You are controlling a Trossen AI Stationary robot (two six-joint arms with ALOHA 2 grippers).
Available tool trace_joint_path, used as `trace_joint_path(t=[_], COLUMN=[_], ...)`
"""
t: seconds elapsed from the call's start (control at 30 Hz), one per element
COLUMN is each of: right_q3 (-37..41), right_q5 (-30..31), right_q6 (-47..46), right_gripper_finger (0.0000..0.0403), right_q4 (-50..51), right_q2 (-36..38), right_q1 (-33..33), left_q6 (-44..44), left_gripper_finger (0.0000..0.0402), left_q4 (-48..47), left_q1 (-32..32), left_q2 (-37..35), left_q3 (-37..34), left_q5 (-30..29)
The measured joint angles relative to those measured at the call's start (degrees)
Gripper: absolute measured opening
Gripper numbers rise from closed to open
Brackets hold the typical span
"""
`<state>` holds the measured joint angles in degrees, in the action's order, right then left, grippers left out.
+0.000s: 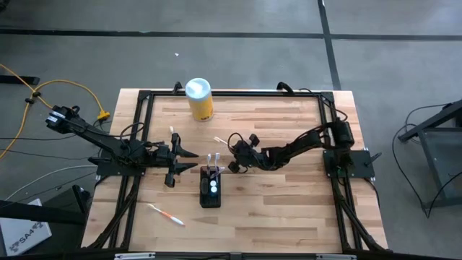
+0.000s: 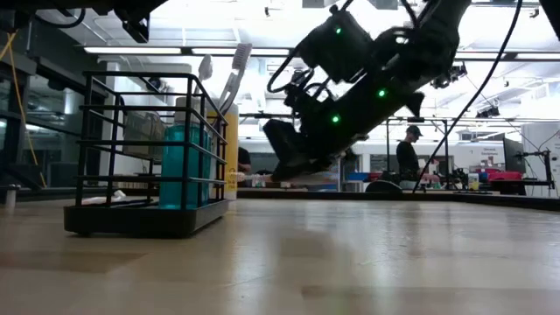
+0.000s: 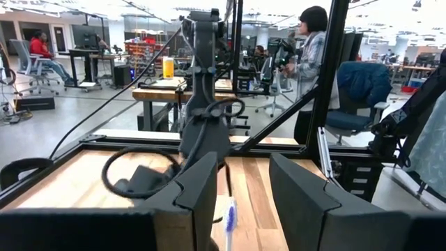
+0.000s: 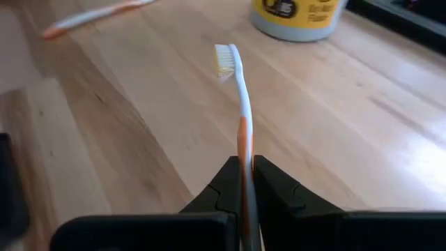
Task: Pick & Place toothbrushing station
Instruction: Put the top right orange toothbrush into the bottom section of the black wire organizer
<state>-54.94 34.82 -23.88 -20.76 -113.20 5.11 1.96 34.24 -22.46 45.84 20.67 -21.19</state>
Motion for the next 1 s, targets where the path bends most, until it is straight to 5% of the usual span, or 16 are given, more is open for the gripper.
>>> trace_joint_path(t=[0.33,0.63,1.0], right_q3=[0.0,0.0,0.0], right_q5=[15.9,24.5,21.8], right_q6=[3.8,15.9,35.3], right_gripper_finger=[0.0014,0.0014,0.0014], right_q4=[8.0,2.9,-19.2], right_q2=[8.7,19.1,23.5], right_q1=[4.2,10.8,19.8], left_q6=[0.7,-0.2,-6.0], left_gripper_finger=[0.0129,0.0129,0.0129], left_q4=[0.0,0.2,8.8], left_q1=[0.0,0.0,2.0], left_q2=[0.0,0.0,3.2], left_q3=[0.0,0.0,0.0], left_q5=[0.0,0.5,8.6])
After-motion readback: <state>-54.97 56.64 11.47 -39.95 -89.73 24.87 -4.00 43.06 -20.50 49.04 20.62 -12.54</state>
